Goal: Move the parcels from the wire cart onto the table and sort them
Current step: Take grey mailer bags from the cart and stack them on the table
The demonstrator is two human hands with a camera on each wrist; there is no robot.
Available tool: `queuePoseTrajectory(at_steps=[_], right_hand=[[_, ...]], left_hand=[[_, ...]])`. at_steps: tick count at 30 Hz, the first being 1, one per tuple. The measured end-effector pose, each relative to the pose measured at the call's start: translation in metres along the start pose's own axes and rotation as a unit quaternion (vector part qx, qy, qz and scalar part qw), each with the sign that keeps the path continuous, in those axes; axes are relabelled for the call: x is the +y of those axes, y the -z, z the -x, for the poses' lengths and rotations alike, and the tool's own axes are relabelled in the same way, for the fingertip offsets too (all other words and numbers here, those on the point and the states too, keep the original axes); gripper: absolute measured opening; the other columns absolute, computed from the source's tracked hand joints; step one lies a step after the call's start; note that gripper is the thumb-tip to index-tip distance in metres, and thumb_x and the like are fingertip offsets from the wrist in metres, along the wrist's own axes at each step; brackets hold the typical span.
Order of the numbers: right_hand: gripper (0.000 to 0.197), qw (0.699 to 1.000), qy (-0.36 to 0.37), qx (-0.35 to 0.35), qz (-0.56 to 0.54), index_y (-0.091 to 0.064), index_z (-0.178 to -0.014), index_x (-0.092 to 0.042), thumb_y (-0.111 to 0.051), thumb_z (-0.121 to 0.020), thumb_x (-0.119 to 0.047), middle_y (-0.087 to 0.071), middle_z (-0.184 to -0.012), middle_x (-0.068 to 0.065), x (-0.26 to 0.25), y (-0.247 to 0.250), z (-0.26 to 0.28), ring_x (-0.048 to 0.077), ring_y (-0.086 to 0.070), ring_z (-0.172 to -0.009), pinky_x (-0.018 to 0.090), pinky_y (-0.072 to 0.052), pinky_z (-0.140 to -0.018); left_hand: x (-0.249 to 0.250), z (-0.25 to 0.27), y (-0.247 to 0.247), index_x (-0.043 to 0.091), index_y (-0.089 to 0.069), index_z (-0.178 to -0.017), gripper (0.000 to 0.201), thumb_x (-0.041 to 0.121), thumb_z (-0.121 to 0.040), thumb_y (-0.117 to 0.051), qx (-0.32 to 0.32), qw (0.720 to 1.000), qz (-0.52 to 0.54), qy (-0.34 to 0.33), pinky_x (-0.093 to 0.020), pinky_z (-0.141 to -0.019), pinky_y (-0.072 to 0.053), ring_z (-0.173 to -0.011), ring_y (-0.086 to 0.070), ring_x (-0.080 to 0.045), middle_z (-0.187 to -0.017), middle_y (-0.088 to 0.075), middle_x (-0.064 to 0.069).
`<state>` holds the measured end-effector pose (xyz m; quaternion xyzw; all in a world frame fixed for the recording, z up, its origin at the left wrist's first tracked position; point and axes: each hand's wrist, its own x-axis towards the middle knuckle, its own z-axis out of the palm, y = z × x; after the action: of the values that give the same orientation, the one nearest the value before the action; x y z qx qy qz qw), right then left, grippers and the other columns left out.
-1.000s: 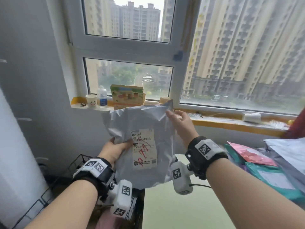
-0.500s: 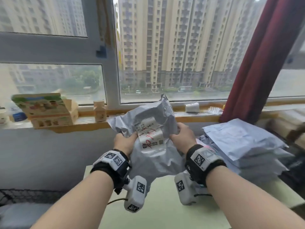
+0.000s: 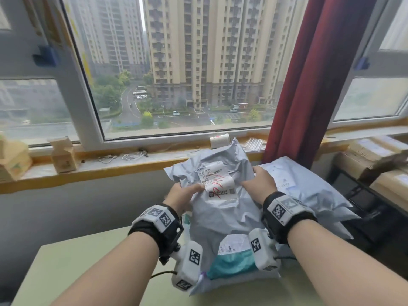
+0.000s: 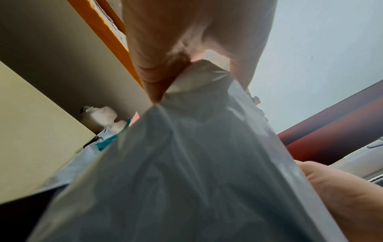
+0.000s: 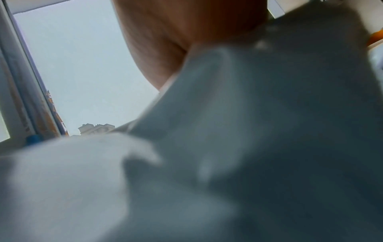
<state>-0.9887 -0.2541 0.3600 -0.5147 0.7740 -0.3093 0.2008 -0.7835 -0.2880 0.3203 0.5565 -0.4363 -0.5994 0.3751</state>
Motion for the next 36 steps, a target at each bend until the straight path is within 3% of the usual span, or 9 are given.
queuePoseTrajectory(at_steps=[5, 10, 14, 19, 21, 23, 29, 33, 36], right_hand=[[0.03, 1.0, -0.014, 0.009, -0.011, -0.056, -0.116, -0.011, -0.059, -0.086, -0.014, -0.065, -0.111, 0.011, 0.014, 0.011, -0.024, 0.031, -0.059, -0.102, 0.034, -0.045, -0.085], [0.054, 1.0, -0.014, -0.007, 0.008, -0.036, -0.141, -0.017, -0.053, -0.09, -0.016, -0.055, -0.131, 0.013, 0.025, 0.004, -0.035, 0.032, -0.053, -0.118, 0.034, -0.042, -0.094], [0.06, 0.992, 0.053, -0.086, 0.079, -0.024, -0.151, -0.023, -0.047, -0.096, -0.033, -0.028, -0.155, 0.008, 0.035, -0.039, -0.034, 0.026, -0.028, -0.141, 0.038, -0.027, -0.114], [0.054, 0.955, 0.078, -0.199, 0.204, -0.029, -0.148, -0.025, -0.04, -0.096, -0.039, -0.014, -0.158, 0.015, 0.056, -0.096, -0.023, 0.031, -0.008, -0.147, 0.046, -0.011, -0.119], [0.057, 0.957, 0.065, -0.205, 0.196, -0.025, -0.15, -0.026, -0.038, -0.097, -0.04, -0.012, -0.159, 0.014, 0.06, -0.105, -0.019, 0.03, -0.005, -0.148, 0.046, -0.011, -0.119], [0.054, 0.96, 0.063, -0.194, 0.19, -0.029, -0.148, -0.024, -0.038, -0.096, -0.038, -0.019, -0.157, 0.015, 0.059, -0.108, -0.021, 0.03, -0.011, -0.146, 0.046, -0.016, -0.118], [0.054, 0.97, 0.08, -0.133, 0.186, -0.034, -0.147, -0.019, -0.04, -0.097, -0.038, -0.02, -0.156, 0.014, 0.03, -0.1, -0.023, 0.028, -0.013, -0.145, 0.043, -0.016, -0.118], [0.054, 0.968, 0.102, -0.127, 0.189, -0.036, -0.146, -0.021, -0.039, -0.096, -0.041, -0.028, -0.153, 0.013, 0.011, -0.1, -0.018, 0.028, -0.017, -0.144, 0.045, -0.02, -0.117], [0.054, 0.966, 0.113, -0.124, 0.197, -0.037, -0.145, -0.019, -0.041, -0.096, -0.041, -0.032, -0.15, 0.01, -0.006, -0.103, -0.011, 0.026, -0.022, -0.142, 0.043, -0.024, -0.115]], left_hand=[[0.002, -0.012, -0.022, 0.006, -0.06, -0.119, 0.051, 0.026, -0.075, -0.076, -0.005, 1.0, 0.02, 0.006, -0.03, -0.067, -0.053, -0.083, -0.068, -0.024, -0.109, -0.069, -0.012], [-0.01, -0.038, -0.033, 0.008, -0.048, -0.132, 0.107, 0.053, -0.039, -0.076, 0.037, 0.999, 0.001, 0.004, -0.037, -0.081, -0.056, -0.099, -0.066, -0.026, -0.117, -0.063, -0.011], [-0.033, -0.045, -0.031, 0.008, -0.039, -0.133, 0.095, 0.044, -0.054, -0.076, 0.051, 0.997, -0.051, 0.036, -0.046, -0.098, -0.047, -0.113, -0.053, -0.026, -0.127, -0.051, -0.01], [-0.084, -0.059, -0.031, 0.03, -0.022, -0.144, 0.109, 0.038, -0.048, -0.072, -0.014, 0.989, -0.133, 0.062, -0.042, -0.098, -0.049, -0.117, -0.055, -0.028, -0.142, -0.045, -0.007], [-0.069, -0.034, -0.032, 0.02, -0.013, -0.149, 0.101, 0.03, -0.068, -0.073, -0.014, 0.985, -0.163, 0.051, -0.033, -0.105, -0.041, -0.127, -0.046, -0.026, -0.143, -0.037, -0.002], [-0.065, -0.03, -0.029, 0.014, -0.011, -0.15, 0.09, 0.022, -0.081, -0.069, -0.007, 0.985, -0.166, 0.038, -0.023, -0.101, -0.035, -0.131, -0.041, -0.024, -0.14, -0.035, -0.001], [-0.06, -0.03, -0.013, 0.018, -0.038, -0.133, 0.064, 0.026, -0.077, -0.069, 0.002, 0.987, -0.162, 0.02, -0.041, -0.097, -0.046, -0.111, -0.057, -0.03, -0.128, -0.055, -0.011], [-0.046, -0.021, 0.0, 0.012, -0.027, -0.146, 0.074, 0.023, -0.084, -0.067, 0.006, 0.986, -0.167, 0.013, -0.024, -0.085, -0.05, -0.098, -0.058, -0.015, -0.119, -0.058, -0.005], [-0.035, -0.003, 0.014, 0.003, -0.027, -0.143, 0.062, 0.014, -0.091, -0.06, 0.016, 0.986, -0.168, -0.002, -0.002, -0.054, -0.041, -0.075, -0.047, -0.003, -0.086, -0.046, 0.01]])
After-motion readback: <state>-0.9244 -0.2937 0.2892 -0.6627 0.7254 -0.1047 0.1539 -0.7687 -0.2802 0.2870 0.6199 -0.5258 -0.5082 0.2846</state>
